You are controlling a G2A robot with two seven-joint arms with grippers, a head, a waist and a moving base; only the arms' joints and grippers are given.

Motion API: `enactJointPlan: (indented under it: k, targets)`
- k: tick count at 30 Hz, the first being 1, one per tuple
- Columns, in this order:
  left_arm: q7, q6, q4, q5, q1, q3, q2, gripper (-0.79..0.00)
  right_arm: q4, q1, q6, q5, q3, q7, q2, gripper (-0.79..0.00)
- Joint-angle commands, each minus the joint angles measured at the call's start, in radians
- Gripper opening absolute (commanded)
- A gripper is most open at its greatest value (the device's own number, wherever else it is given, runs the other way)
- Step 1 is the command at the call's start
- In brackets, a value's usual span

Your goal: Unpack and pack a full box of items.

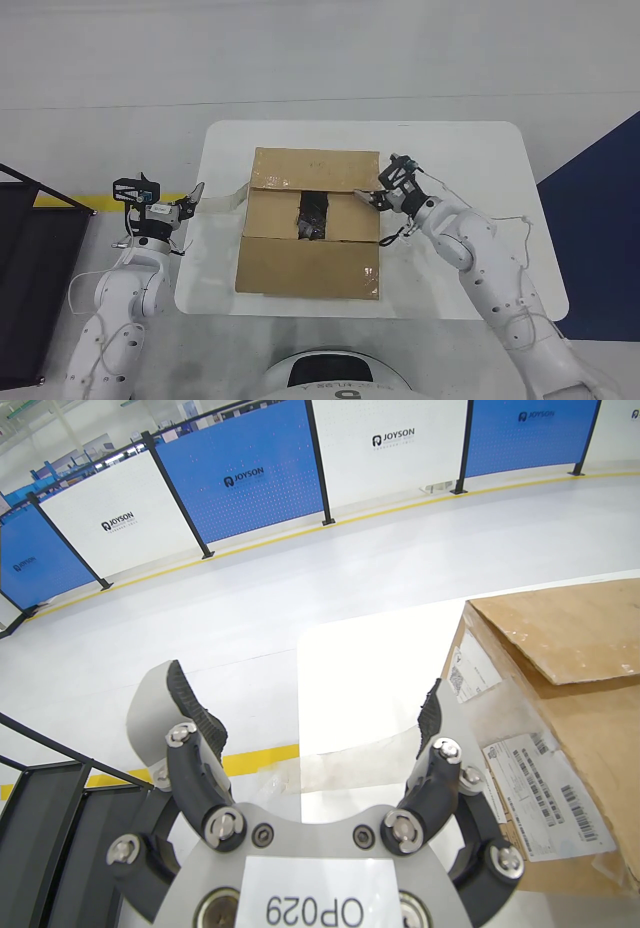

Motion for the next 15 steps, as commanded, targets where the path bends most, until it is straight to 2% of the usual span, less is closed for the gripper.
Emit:
enactJointPlan:
  k: [1, 8, 15]
  targets:
    - [0.0, 0.0, 0.0, 0.0, 0.0, 0.0, 0.0, 0.0, -0.026, 0.007, 0.059, -0.053, -0.003, -0.006, -0.002, 0.0]
    - [0.0, 0.0, 0.0, 0.0, 0.0, 0.0, 0.0, 0.0, -0.112, 0.07, 0.176, -0.075, -0.019, 0.006, -0.019, 0.0]
    - [0.0, 0.0, 0.0, 0.0, 0.0, 0.0, 0.0, 0.0, 0.057, 0.277, 0.287, 0.054, -0.094, 0.115, -0.066, 0.0]
